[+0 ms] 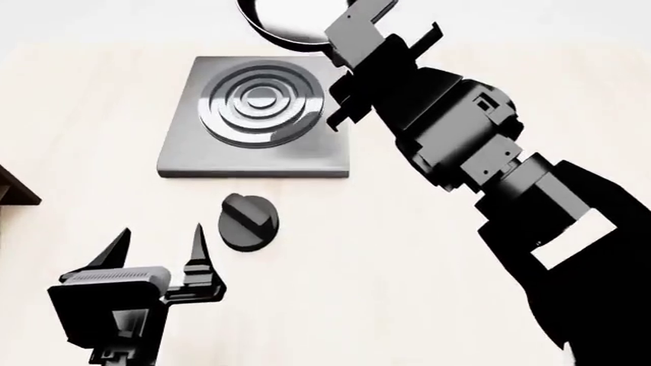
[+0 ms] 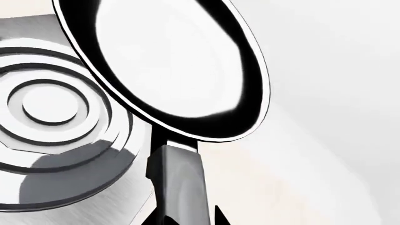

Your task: Turn on the stove and put the frying pan on it.

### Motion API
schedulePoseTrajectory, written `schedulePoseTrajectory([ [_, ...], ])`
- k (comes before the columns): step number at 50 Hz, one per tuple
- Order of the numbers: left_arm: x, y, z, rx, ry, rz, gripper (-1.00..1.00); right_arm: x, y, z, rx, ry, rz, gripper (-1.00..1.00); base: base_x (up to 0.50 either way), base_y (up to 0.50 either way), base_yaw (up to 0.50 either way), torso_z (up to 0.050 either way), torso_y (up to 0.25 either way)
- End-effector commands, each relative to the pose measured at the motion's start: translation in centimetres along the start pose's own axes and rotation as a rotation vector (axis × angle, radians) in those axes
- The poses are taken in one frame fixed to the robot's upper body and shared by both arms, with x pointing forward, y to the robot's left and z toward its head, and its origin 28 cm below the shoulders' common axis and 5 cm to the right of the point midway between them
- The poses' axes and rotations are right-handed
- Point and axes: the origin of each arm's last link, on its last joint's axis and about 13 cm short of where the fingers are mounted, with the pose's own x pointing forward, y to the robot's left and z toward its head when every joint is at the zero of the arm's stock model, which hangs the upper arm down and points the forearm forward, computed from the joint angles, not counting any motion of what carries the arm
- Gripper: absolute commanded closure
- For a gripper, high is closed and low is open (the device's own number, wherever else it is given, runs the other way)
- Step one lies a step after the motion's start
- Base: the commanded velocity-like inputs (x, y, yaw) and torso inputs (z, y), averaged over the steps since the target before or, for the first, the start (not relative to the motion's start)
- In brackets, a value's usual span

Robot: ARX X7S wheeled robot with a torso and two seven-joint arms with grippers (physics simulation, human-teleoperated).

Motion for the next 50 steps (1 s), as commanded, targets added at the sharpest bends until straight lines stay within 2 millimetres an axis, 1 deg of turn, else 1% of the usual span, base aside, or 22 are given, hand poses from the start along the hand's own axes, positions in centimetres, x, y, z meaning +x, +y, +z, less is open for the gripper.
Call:
schedulePoseTrajectory([
  [1,0.0,0.0,0.0,-0.011,0.008,-0.004,-1.0,0.4,0.1,2.0,-0.062,-0.064,-0.093,1.0,0.0,0.0,0.0,0.0,0.0],
  [9,0.0,0.1,-0.1,-0.015,0.014,0.001,-1.0,0.8,1.0,2.0,-0.071,-0.05,-0.104,1.0,0.0,0.0,0.0,0.0,0.0],
  [13,-0.1,0.0,0.0,-0.014,0.013,0.002,-1.0,0.9,1.7,2.2,-0.018,-0.059,-0.073,1.0,0.0,0.0,0.0,0.0,0.0],
  [19,0.0,0.1,0.1,-0.015,0.014,0.003,-1.0,1.1,2.7,2.5,0.0,-0.072,-0.058,1.0,0.0,0.0,0.0,0.0,0.003],
  [37,0.0,0.2,0.1,-0.015,0.018,0.007,-1.0,1.5,5.6,1.0,-0.017,-0.067,-0.029,1.0,0.0,0.0,0.0,0.0,0.002],
  [45,0.0,0.3,0.0,-0.014,0.018,0.008,-1.0,1.5,6.0,0.6,-0.026,-0.062,-0.027,1.0,0.0,0.0,0.0,0.0,0.001],
  [50,0.0,0.3,0.0,-0.014,0.018,0.01,-1.0,1.4,6.6,0.2,-0.028,-0.063,-0.013,1.0,0.0,0.0,0.0,0.0,0.002],
])
